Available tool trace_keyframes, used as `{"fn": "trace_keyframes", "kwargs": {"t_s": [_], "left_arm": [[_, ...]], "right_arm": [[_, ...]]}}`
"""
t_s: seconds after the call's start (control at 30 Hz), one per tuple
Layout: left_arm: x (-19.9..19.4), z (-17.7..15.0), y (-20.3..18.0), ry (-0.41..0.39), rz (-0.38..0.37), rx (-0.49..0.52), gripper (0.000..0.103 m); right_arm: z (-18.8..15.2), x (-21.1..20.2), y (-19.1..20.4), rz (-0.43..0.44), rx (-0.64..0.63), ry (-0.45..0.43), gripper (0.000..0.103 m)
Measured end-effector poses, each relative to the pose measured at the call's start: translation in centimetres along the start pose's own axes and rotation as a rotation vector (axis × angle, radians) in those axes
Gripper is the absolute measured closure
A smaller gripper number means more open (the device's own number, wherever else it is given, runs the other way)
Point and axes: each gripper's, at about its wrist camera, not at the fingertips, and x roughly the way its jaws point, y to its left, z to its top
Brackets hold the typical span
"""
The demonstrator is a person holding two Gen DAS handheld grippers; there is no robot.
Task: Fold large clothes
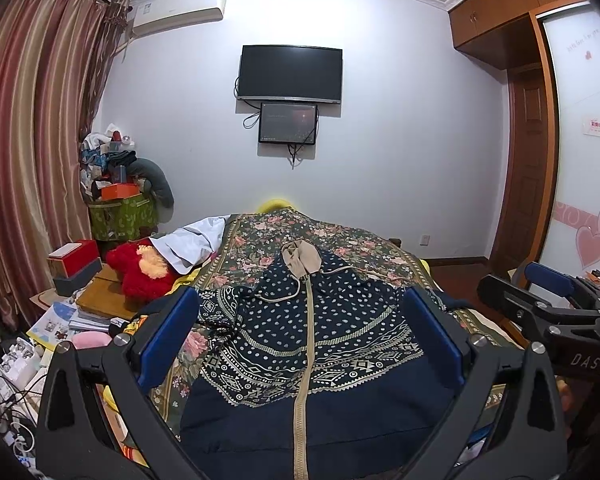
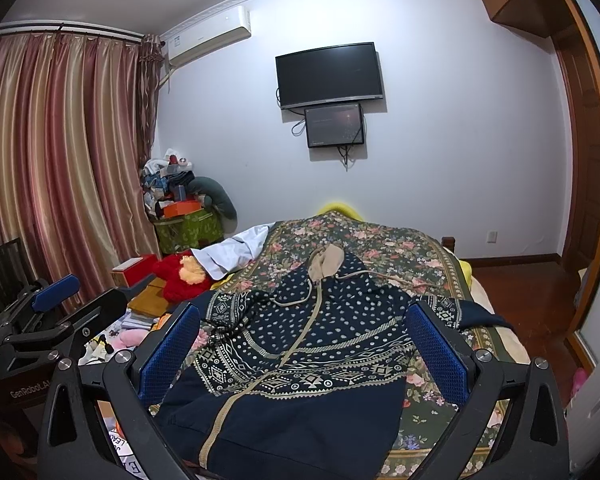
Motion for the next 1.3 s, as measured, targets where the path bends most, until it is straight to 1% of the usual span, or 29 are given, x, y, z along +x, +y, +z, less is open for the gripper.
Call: {"fn": "trace_keyframes", "kwargs": {"t_s": [0.5, 0.77, 0.83, 0.93, 1.03, 1.2, 1.3], "left_arm": [[-0.1, 0.1, 0.5, -0.004, 0.008, -0.003, 0.0], [1.7, -0.1, 1.7, 0.013, 0.035, 0.003, 0.0], [2.5, 0.0, 2.4, 0.018, 0.056, -0.002, 0.0], [4.3, 0.3, 3.9, 0.04, 0.068, -0.009, 0.0], [6.3, 0.8, 6.0, 0.045, 0.113, -0.015, 0.0], [11.5, 1.4, 10.8, 0.125, 0.166, -0.027, 0.0], [15.7, 1.2, 14.6, 0.216, 0.198, -0.055, 0.0]], "right_arm": [[-0.2, 0.4, 0.6, 0.006, 0.001, 0.01, 0.0], [0.1, 2.7, 1.4, 0.012, -0.015, 0.028, 0.0], [0.5, 3.8, 1.7, 0.017, -0.017, 0.03, 0.0], [1.3, 6.2, 1.9, 0.033, -0.021, 0.047, 0.0], [2.2, 9.2, 2.1, 0.037, -0.037, 0.062, 0.0], [3.6, 14.8, 3.1, 0.002, -0.118, 0.086, 0.0], [4.2, 18.8, 3.3, 0.008, -0.134, 0.128, 0.0]]}}
